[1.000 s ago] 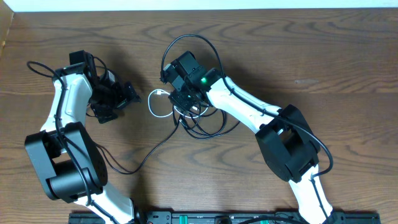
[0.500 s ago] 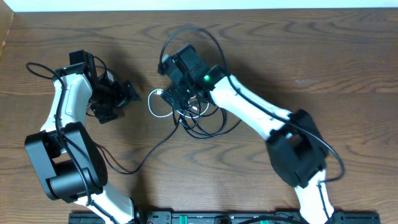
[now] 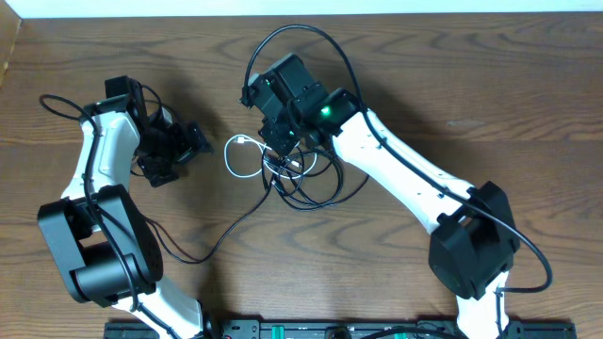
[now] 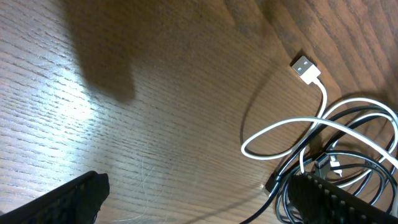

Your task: Untangle cables

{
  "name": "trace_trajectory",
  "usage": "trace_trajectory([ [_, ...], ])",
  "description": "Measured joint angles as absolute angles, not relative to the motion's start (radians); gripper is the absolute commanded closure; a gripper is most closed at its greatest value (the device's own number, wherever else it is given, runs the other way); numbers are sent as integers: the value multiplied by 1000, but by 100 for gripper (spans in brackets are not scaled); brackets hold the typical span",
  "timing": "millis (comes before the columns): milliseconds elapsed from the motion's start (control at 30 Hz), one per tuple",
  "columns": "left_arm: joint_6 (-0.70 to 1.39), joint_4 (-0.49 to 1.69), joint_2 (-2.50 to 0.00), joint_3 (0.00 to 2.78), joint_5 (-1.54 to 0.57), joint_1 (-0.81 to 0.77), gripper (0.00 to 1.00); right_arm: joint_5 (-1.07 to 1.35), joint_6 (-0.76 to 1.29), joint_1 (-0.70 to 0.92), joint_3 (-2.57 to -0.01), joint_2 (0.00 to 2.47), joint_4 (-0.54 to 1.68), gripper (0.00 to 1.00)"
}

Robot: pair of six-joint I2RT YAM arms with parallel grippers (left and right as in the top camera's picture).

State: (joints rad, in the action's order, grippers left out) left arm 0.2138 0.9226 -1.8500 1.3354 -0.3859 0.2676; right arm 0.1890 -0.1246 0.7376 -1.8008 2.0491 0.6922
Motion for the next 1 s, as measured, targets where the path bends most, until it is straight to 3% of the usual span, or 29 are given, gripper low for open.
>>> trace_trajectory([
  [367,213,922,-1850,1335,-386,268,2,190,-123,739,-1798,2062,672,44],
  [733,213,922,-1850,1335,-386,268,2,189,-123,739,-1797,2176,673,47],
  [800,213,922,-1850,1335,-386,268,2,189,-123,741,-1797,2178,673,51],
  [933,214,922,-1850,1335,-386,268,2,189,-122,748,-1797,2184,672,68],
  [1000,214,922,-1850,1335,-386,268,2,189,-123,749,-1797,2189,673,71],
])
